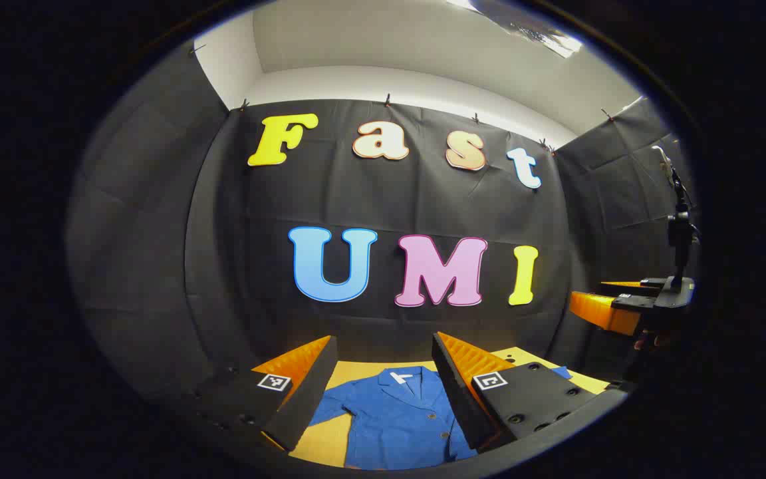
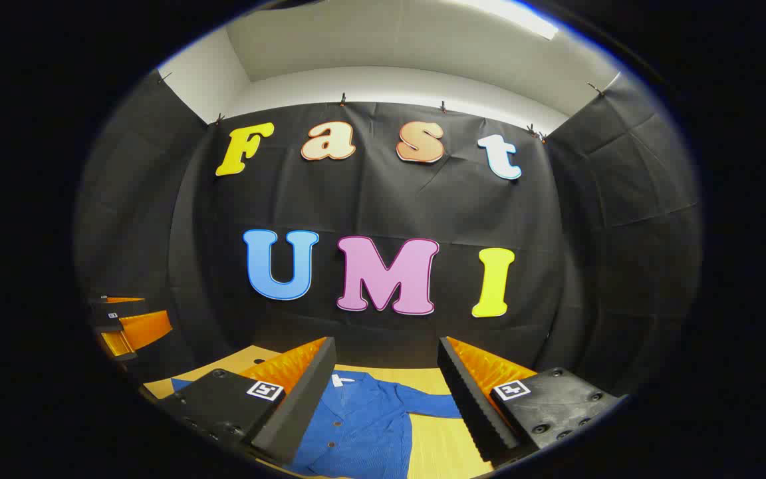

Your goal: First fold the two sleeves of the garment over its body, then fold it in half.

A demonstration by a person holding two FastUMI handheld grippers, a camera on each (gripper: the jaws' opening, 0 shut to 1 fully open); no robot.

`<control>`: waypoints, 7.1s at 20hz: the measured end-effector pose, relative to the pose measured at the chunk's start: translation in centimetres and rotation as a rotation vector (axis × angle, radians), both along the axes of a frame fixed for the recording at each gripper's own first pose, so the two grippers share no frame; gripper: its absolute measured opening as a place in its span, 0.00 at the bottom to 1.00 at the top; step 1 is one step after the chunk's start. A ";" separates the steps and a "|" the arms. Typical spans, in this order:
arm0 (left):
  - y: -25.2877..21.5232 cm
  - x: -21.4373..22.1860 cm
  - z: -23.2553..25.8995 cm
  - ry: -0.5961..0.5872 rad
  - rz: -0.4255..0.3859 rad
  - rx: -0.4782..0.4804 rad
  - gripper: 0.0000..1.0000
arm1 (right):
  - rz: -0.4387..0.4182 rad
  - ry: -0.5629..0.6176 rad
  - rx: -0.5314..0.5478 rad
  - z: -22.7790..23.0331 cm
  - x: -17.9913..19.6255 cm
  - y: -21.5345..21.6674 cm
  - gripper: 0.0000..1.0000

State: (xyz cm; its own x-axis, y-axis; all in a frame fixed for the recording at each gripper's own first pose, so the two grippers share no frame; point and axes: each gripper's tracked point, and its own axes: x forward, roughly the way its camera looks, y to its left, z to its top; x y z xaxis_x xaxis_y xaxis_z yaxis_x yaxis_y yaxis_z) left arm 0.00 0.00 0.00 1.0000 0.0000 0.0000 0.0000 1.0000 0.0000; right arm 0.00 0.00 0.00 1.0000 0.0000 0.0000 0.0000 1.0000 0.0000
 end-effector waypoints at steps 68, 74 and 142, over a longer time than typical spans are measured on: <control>-12.1 10.4 -6.1 0.280 0.251 -0.025 0.82 | -0.384 1.091 0.256 -49.4 15.6 -40.0 0.68; -11.9 9.7 -7.5 0.323 0.222 -0.020 0.82 | -0.325 1.017 0.475 -49.0 17.2 -37.4 0.05; 29.4 10.7 -36.4 0.954 0.516 -0.506 0.00 | 0.096 0.502 0.138 -17.7 4.3 -2.5 0.97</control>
State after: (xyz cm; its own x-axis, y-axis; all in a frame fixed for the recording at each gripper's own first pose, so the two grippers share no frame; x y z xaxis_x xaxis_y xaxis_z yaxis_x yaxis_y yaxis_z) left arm 10.68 29.39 -36.39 0.4784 0.1873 -0.8579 -0.6152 0.7686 -0.1753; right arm 4.33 -2.55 -17.70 0.8727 0.1251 -0.4721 -0.0576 0.9863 0.1548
